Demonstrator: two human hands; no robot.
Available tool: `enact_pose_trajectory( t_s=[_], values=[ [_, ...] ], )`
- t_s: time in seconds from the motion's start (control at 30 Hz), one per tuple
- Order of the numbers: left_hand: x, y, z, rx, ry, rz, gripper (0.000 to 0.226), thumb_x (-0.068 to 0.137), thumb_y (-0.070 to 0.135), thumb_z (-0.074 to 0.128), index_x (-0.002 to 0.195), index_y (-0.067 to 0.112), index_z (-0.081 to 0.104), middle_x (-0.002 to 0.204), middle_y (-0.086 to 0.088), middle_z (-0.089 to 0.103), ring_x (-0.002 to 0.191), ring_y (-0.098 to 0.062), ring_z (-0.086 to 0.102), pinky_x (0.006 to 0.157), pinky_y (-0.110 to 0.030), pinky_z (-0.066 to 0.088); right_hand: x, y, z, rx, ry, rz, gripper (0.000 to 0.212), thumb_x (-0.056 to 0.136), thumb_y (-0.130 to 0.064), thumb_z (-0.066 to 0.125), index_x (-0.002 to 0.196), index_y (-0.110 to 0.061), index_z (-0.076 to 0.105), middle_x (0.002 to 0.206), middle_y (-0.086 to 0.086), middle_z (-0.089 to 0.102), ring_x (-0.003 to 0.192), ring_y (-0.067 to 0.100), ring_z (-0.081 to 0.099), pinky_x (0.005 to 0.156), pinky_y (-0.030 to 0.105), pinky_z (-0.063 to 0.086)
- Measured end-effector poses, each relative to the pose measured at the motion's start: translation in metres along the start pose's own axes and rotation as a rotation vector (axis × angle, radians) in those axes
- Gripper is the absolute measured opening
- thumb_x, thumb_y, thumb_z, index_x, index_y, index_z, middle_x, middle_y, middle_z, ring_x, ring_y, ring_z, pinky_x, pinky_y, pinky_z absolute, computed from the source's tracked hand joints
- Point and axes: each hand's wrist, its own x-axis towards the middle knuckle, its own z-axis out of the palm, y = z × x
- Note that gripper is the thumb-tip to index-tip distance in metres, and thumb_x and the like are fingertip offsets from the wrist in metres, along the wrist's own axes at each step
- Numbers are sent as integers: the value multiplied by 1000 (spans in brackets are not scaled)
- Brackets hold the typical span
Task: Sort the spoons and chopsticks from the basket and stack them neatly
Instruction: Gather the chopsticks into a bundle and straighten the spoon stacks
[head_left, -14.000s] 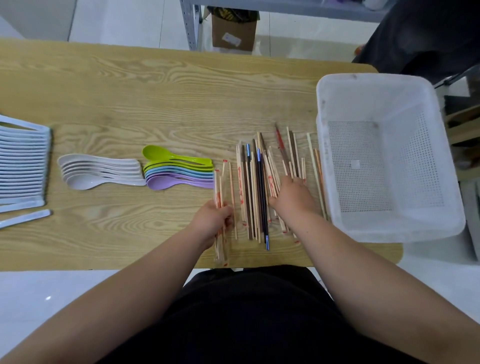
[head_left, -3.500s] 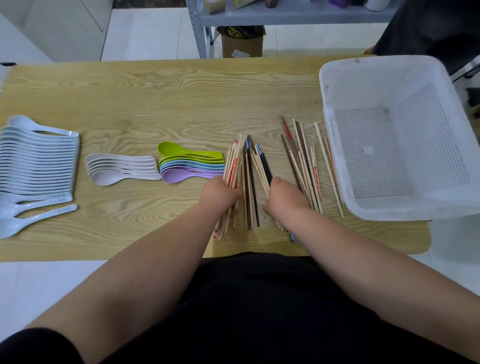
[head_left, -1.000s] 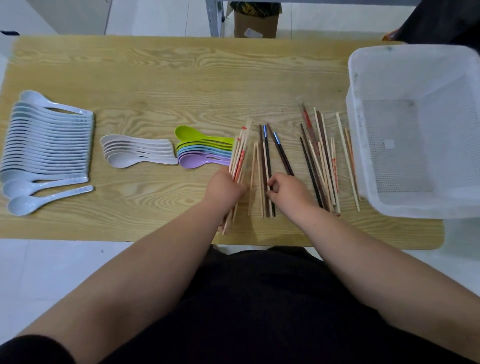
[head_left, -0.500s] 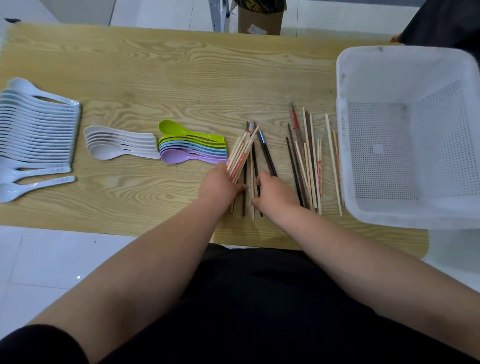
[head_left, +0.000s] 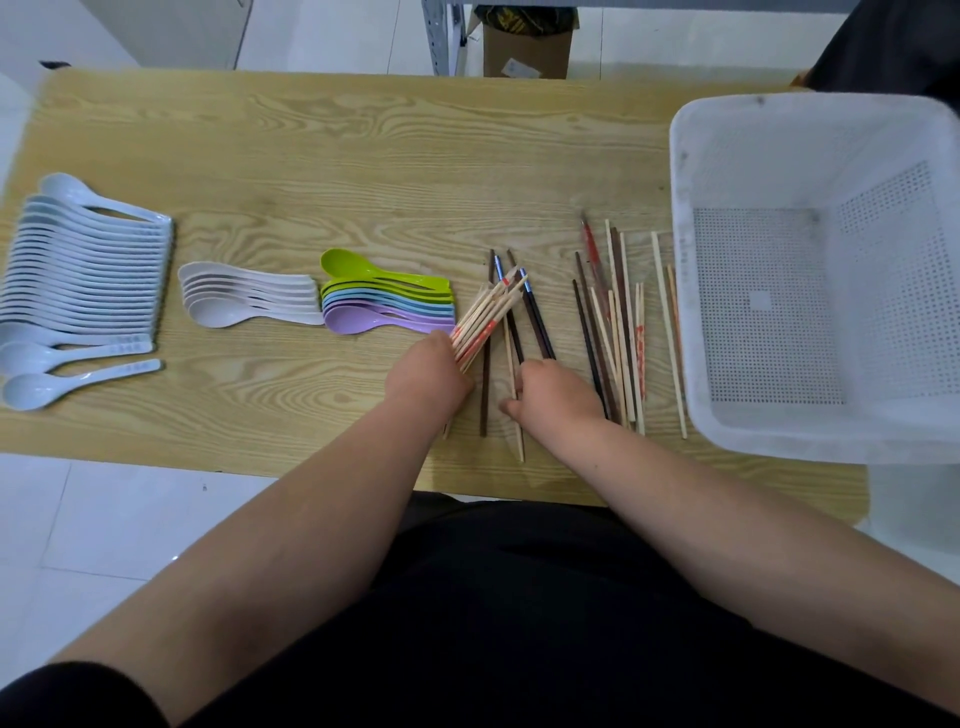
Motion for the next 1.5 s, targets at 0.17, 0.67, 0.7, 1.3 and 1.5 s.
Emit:
enact_pose_trajectory(
  t_s=[0.17, 0.67, 0.7, 1.3, 1.5],
  values=[
    [1, -7, 4, 68, 35, 50, 29, 86, 20, 63, 107, 12, 46, 116, -15, 61, 107, -38, 62, 75, -36, 40, -1, -2, -7, -64, -50, 46, 33, 97, -42, 58, 74, -20, 50, 73, -2, 53, 68, 19, 55, 49, 28, 33],
    [-4, -23, -10, -182, 13, 54, 23, 77, 27, 71, 91, 16, 57, 86, -4, 61, 82, -29, 59, 68, -31, 42, -19, -5, -14, 327, -15, 136, 19, 87, -40, 61, 84, -22, 61, 80, -2, 64, 76, 20, 63, 64, 36, 54],
    [-6, -23, -12, -287, 1, 44, 23, 74, 26, 72, 90, 15, 60, 83, -3, 64, 79, -27, 60, 67, -31, 44, -21, -6, -16, 391, 9, 107, 15, 87, -39, 62, 84, -24, 61, 80, -3, 64, 75, 18, 63, 68, 39, 55],
    [-17, -14, -23, -1467, -393, 68, 15, 94, -11, 55, 104, -2, 59, 82, -15, 67, 66, -21, 70, 56, -32, 57, -29, -45, -8, 929, 190, 104, 12, 83, -30, 79, 87, -27, 68, 83, 1, 72, 82, 19, 71, 80, 52, 59],
    [-7, -18, -22, -1445, -438, -77, 11, 91, -9, 60, 98, -1, 62, 79, -17, 66, 66, -25, 69, 59, -35, 60, -30, -41, -16, 798, 128, 73, 14, 93, -39, 67, 101, -29, 75, 98, -12, 72, 94, 8, 68, 90, 42, 57]
  ],
)
